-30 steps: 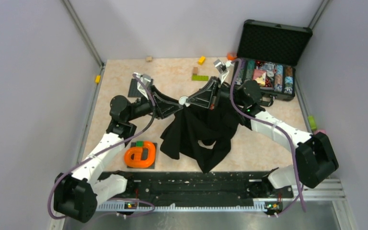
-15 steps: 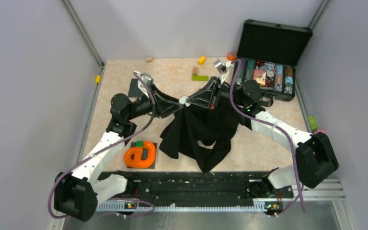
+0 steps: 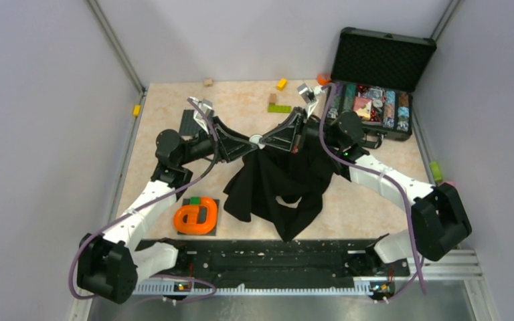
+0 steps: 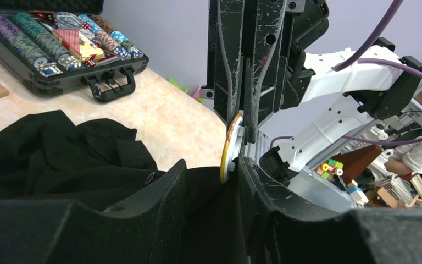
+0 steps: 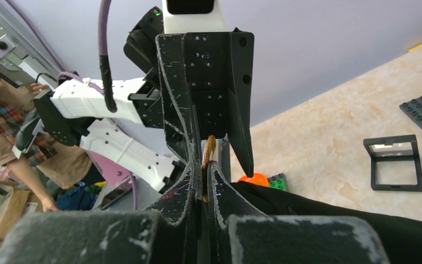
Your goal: Remove the brooch from the garment
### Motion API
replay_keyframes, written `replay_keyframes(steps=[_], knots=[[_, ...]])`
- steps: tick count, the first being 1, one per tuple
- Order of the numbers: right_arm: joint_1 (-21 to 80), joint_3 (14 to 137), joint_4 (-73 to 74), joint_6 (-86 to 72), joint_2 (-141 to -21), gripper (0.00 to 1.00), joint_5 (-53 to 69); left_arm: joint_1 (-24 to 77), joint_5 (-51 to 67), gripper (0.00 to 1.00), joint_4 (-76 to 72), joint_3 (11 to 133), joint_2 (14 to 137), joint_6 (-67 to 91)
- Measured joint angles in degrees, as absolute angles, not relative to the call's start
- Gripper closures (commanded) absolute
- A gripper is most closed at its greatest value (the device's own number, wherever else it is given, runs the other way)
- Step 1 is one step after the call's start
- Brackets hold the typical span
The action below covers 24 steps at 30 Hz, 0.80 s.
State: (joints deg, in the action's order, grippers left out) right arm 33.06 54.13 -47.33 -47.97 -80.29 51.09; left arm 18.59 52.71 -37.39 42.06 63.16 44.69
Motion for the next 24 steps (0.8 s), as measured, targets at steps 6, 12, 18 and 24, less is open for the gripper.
replay_keyframes(steps=[6, 12, 18, 24], knots=[[34.28, 54.13, -47.33, -47.92, -81.54, 1.0, 50.81, 18.59, 53.08, 0.57, -36.25, 42.57, 63.26, 44.6], [34.35, 54.13, -47.33, -47.53, -81.78, 1.0, 49.98, 18.59, 53.04, 0.68, -33.26, 43.66, 63.18, 42.96], [34.35, 53.98, -47.59, -47.05, -81.82, 1.0, 48.99, 19.03, 52.27, 1.0, -27.27, 45.89, 62.46, 39.29], [34.57, 51.57, -54.26, -46.98, -81.82, 1.0, 48.1, 19.66, 51.66, 1.0, -23.4, 47.27, 61.25, 37.71]])
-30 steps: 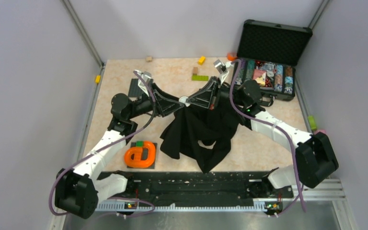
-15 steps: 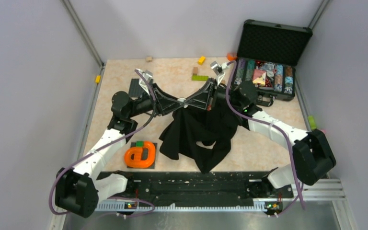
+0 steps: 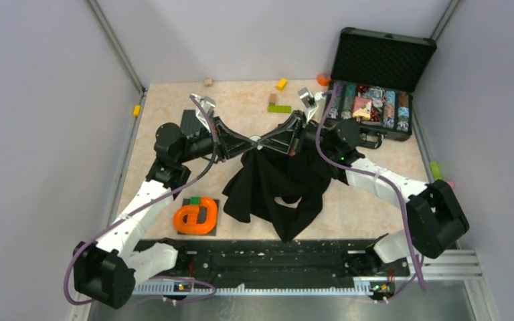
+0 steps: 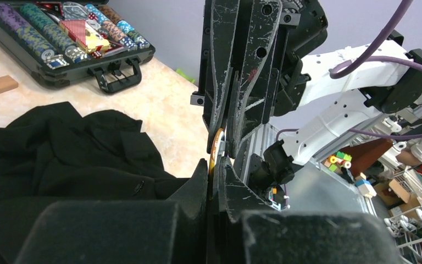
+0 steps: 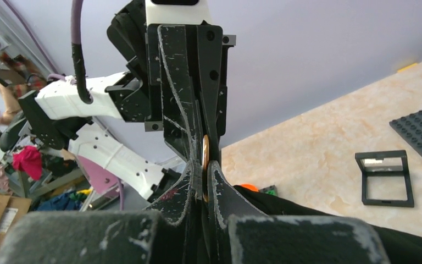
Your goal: Remove the brooch from the garment
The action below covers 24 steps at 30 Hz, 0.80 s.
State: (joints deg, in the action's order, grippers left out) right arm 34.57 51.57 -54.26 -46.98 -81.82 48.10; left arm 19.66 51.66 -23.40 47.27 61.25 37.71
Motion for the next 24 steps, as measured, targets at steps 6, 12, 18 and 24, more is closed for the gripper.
replay_keyframes(steps=[6, 12, 18, 24], knots=[[34.63, 50.72, -58.0, -47.86, -82.19, 1.0, 48.07, 19.84, 51.75, 1.0, -24.23, 47.27, 61.28, 39.05], [34.94, 48.6, -60.95, -46.83, -82.15, 1.0, 46.37, 20.21, 49.63, 0.93, -25.65, 45.54, 60.51, 41.21], [36.14, 45.36, -64.62, -46.92, -82.13, 1.0, 43.31, 20.38, 46.65, 0.8, -31.0, 40.93, 58.98, 44.42], [36.58, 43.4, -70.37, -49.8, -82.13, 1.0, 40.45, 20.47, 45.36, 0.58, -34.81, 40.16, 58.96, 46.02]])
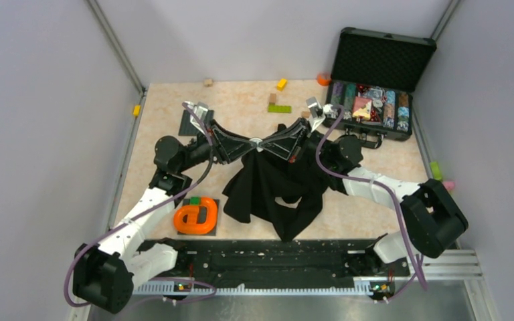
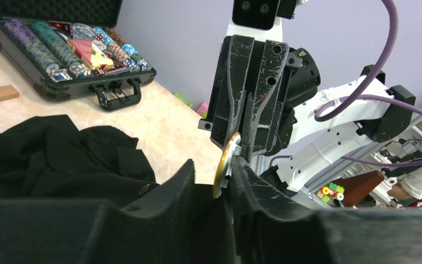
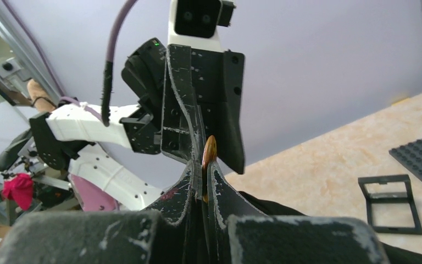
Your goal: Remove the brooch from the garment
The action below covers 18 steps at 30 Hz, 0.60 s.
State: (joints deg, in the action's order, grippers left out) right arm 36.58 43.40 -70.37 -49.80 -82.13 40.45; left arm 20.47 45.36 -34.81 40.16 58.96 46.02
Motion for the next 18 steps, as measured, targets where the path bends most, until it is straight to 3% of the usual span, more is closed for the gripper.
replay_keyframes(steps=[4, 10, 18], knots=[[36.69, 43.4, -72.31, -50.65, -82.13, 1.0, 40.42, 20.29, 44.62, 0.35, -36.16, 40.12, 58.96, 46.28], [37.04, 43.72, -66.3, -44.36, -80.34, 1.0, 42.5, 19.27, 43.46, 0.14, -35.38, 40.07, 58.96, 45.93], [37.32, 47.44, -54.39, -32.49, -78.17, 1.0, 43.2, 15.88, 45.1, 0.07, -35.55, 38.5, 56.4, 47.81]])
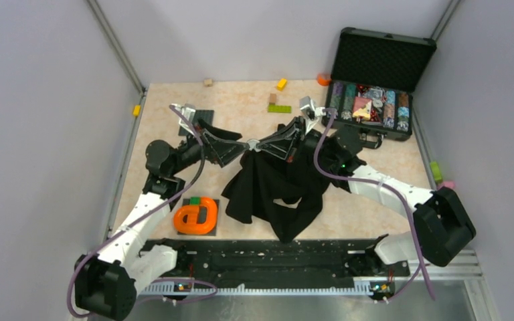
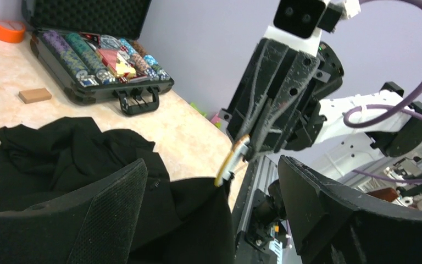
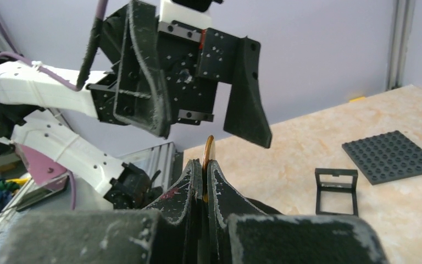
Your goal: Remove the brooch from the garment
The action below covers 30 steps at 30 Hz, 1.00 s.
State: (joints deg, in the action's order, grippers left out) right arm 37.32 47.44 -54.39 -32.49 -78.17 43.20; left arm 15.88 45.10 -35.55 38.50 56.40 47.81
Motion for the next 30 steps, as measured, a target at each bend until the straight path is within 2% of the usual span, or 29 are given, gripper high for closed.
replay_keyframes(steps=[7, 11, 17, 18, 20, 21, 30], knots=[[37.32, 48.01, -49.25, -27.33, -77.65, 1.0, 41.89, 15.73, 48.69, 0.06, -37.01, 32.23, 53.71, 46.81], [37.32, 48.21, -47.86, -25.45, -76.73, 1.0, 41.39, 16.16, 50.54, 0.11, -36.29, 29.65, 53.76, 43.77], [37.34, 48.82, -46.96, -24.12, -76.49, 1.0, 41.39, 21.02, 47.42, 0.47, -31.66, 29.56, 53.91, 35.31], [37.36, 48.82, -46.7, -23.57, -76.44, 1.0, 41.36, 21.96, 46.83, 0.57, -30.94, 29.76, 54.15, 34.15], [37.45, 48.82, -45.69, -22.13, -76.25, 1.0, 40.93, 23.73, 46.0, 0.89, -29.21, 31.0, 55.05, 31.83], [37.54, 48.84, -44.97, -21.02, -76.09, 1.0, 40.58, 24.23, 45.8, 1.0, -28.47, 31.73, 55.51, 31.31], [42.17, 48.93, -32.75, -1.65, -73.14, 1.0, 31.48, 25.28, 45.43, 1.0, -20.21, 37.87, 55.33, 28.32]])
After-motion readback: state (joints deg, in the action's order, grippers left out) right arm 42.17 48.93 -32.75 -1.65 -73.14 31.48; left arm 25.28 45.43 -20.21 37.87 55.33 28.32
